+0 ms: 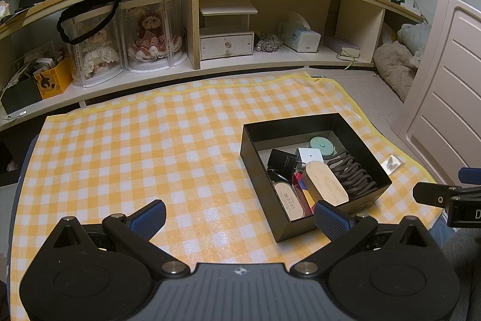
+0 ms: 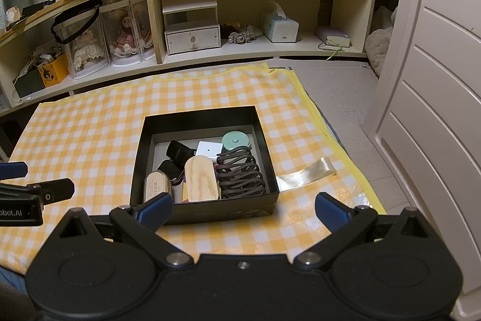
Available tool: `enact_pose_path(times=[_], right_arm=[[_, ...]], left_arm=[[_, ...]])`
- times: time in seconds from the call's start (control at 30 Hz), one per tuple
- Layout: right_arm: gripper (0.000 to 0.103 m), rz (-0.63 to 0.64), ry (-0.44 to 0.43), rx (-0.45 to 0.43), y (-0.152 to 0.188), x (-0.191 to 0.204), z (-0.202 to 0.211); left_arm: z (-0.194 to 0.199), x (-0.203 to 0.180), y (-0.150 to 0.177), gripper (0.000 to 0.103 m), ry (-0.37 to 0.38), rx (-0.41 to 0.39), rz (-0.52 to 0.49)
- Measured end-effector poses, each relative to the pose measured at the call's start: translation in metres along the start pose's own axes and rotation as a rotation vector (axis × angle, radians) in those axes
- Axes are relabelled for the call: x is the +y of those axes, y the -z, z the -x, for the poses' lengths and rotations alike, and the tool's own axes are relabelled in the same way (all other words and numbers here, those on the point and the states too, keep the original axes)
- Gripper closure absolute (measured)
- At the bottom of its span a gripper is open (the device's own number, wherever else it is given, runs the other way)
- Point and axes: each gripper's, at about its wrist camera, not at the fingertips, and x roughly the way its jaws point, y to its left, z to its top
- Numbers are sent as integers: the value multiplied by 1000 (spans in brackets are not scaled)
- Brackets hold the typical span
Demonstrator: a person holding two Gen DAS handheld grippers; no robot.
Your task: Organize rigid objects
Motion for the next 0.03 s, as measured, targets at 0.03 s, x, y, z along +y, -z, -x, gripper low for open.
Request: enact_pose_path(times=[0.03], right_arm=[[1, 0, 0, 0, 0, 0, 0]], left_arm=[[0, 0, 0, 0, 0, 0, 0]])
